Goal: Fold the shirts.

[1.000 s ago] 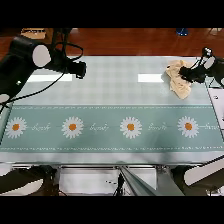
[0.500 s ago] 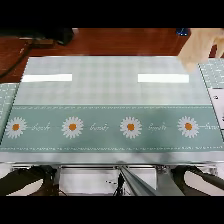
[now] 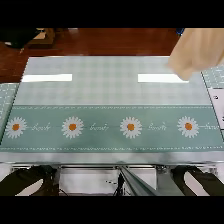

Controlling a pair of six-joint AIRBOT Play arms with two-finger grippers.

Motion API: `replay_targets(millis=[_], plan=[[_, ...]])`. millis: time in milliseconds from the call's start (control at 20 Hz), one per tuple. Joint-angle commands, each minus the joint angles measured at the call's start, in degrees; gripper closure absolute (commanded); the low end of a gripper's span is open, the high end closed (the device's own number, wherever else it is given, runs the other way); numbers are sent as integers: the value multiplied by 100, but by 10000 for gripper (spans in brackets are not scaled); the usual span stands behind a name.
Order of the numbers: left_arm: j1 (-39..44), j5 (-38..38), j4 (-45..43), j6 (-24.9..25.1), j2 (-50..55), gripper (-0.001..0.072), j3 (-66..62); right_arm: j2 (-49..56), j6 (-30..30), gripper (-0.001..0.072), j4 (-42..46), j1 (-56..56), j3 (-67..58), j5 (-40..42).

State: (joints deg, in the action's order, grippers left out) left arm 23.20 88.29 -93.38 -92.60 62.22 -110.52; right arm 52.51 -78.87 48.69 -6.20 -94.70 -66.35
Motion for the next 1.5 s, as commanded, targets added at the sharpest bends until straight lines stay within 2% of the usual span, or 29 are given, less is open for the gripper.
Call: replay_targets(millis=[0, 150, 400, 450, 550, 600, 700, 800, 900, 950, 1050, 1150, 1300, 1450], plan=[[2, 372, 44, -28, -39, 5, 166, 160, -136, 684, 881, 1475, 232, -516], [2, 400, 48, -31, -46, 4, 713, 905, -476, 683, 2328, 3130, 669, -435], [2, 435, 46, -26, -46, 5, 1790, 2481, -621, 682, 3491, 4555, 1307, -238], [2, 431, 46, -26, -46, 5, 1985, 2739, -726, 653, 3703, 4607, 1327, -195], [2, 328, 90, -26, -46, 5, 2293, 2955, -817, 291, 3727, 4546, 1327, 111], [2, 164, 282, -28, -44, 5, 2435, 2940, -852, 264, 3742, 4478, 1300, 254], [2, -396, 918, -24, -39, 5, 2732, 2916, -848, 264, 3884, 4236, 979, 149], [2, -922, 1342, -20, -39, 5, 3073, 2734, -846, 262, 4424, 3851, 595, -127], [-2, -1187, 1419, 63, -39, 5, 3473, 2417, -837, 173, 5012, 3217, 479, -304], [-20, -1237, 1419, 101, -39, 4, 3744, 2297, -835, 173, 5071, 2791, 479, -442], [-227, -1327, 1576, 103, -44, 2, 4391, 2238, -776, 173, 4765, 1700, 511, -828], [-629, -1613, 2092, 313, -44, 2, 5136, 2238, -588, 173, 3965, 675, 776, -916], [-1600, -2236, 3845, 1246, -28, 4, 6275, 2238, -271, 173, 2643, -595, 1451, -922], [-2516, -2669, 5407, 2402, 201, 6, 7160, 2238, 267, 174, 1657, -1231, 2074, -992]])
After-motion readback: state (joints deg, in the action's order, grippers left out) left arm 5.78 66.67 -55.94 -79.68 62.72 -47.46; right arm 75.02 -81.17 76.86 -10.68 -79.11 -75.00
